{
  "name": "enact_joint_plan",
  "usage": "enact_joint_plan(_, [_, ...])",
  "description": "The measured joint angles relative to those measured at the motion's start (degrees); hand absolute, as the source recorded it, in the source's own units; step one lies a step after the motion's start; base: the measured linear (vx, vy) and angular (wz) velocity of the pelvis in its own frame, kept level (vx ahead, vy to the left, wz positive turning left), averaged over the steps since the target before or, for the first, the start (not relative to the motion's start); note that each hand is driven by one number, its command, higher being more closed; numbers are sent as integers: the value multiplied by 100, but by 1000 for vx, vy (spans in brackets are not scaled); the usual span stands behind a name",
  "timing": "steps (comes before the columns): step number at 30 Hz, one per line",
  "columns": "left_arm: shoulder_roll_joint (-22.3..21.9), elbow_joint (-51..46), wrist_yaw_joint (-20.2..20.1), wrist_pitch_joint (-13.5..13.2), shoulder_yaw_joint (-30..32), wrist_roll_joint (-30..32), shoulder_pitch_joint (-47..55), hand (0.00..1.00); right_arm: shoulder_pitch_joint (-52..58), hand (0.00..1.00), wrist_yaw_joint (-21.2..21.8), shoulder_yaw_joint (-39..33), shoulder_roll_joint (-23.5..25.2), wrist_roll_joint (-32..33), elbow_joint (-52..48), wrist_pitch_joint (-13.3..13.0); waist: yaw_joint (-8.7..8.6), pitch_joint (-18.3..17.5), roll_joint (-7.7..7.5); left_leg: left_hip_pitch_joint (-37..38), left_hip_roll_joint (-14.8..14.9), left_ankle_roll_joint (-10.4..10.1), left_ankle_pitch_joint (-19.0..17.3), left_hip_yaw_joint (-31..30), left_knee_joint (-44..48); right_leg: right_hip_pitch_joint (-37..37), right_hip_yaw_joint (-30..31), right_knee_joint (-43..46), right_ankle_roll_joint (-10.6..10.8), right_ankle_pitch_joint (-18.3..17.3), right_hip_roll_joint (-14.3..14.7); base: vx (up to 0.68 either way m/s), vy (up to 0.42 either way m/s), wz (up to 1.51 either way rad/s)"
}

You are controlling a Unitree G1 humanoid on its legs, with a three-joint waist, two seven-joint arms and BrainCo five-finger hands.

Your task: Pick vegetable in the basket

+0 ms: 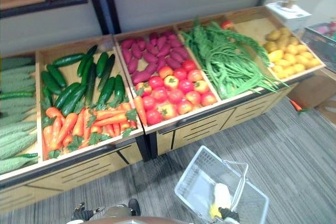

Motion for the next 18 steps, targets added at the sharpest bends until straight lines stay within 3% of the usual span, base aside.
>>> enact_joint_plan(3, [8, 46, -3, 7, -55, 7, 77, 0, -27, 100, 6, -13, 52, -8, 115, 78, -8, -6, -17, 205, -218, 55, 35, -219, -128, 266, -79, 67, 280, 190, -94, 197, 59, 49])
enact_joint_plan(8, [26, 64, -11, 4, -154, 27, 167, 0, -44, 100, 116, -10, 200, -67, 122, 126, -2, -2, 69, 543, -223, 26, 196, -403, -651, 271, -41, 484, 406, 422, -109, 101, -37, 30])
enact_joint_plan(10, [29, 146, -16, 7, -164, 28, 170, 0, -14, 100, 113, -9, 186, -70, 122, 126, -35, 21, 91, 640, -235, 28, 195, -416, -790, 131, 3, 910, 429, 437, -215, 97, -31, 8])
enact_joint_plan(11, [36, 170, -22, 7, -184, 27, 177, 0, -21, 100, 110, -7, 176, -68, 103, 98, -49, 42, 60, 691, -266, 30, 194, -410, -808, -81, 104, 1485, 422, 476, -412, 81, 14, 3])
enact_joint_plan(12, [41, 177, -26, 8, -206, 27, 182, 0, -64, 100, 108, -9, 151, -68, 80, 89, -49, 44, 57, 715, -279, 31, 194, -413, -805, -211, 161, 1811, 334, 540, -508, 99, 30, 5])
enact_joint_plan(14, [45, 164, -85, 2, -302, 25, 166, 0, -120, 100, 101, -28, 56, -68, -10, 85, -89, 91, 185, 938, -200, 72, 162, -508, -882, -725, 578, 3031, -204, 1375, -754, 130, 30, 24])
enact_joint_plan(15, [33, 159, -123, 1, -419, 27, 148, 0, -123, 100, 101, -41, 63, -62, -114, 40, -110, 179, 297, 1105, -57, 100, 73, -640, -966, -1170, 1196, 3608, -114, 801, -671, 140, -1, 42])
enact_joint_plan(16, [50, 160, -123, 2, -428, 27, 97, 0, -147, 100, 98, -69, 40, -63, -116, 47, -111, 200, 262, 1129, 7, 77, 54, -740, -990, -1403, 1477, 3591, -95, 251, -544, 98, -21, 45])
enact_joint_plan(18, [67, 156, -125, -15, -373, 27, 43, 0, -128, 100, 89, -194, 12, -61, -113, 34, -106, 276, 205, 1150, 116, 15, 37, -892, -977, -1670, 1771, 2949, -39, -193, -327, 62, -66, 43])
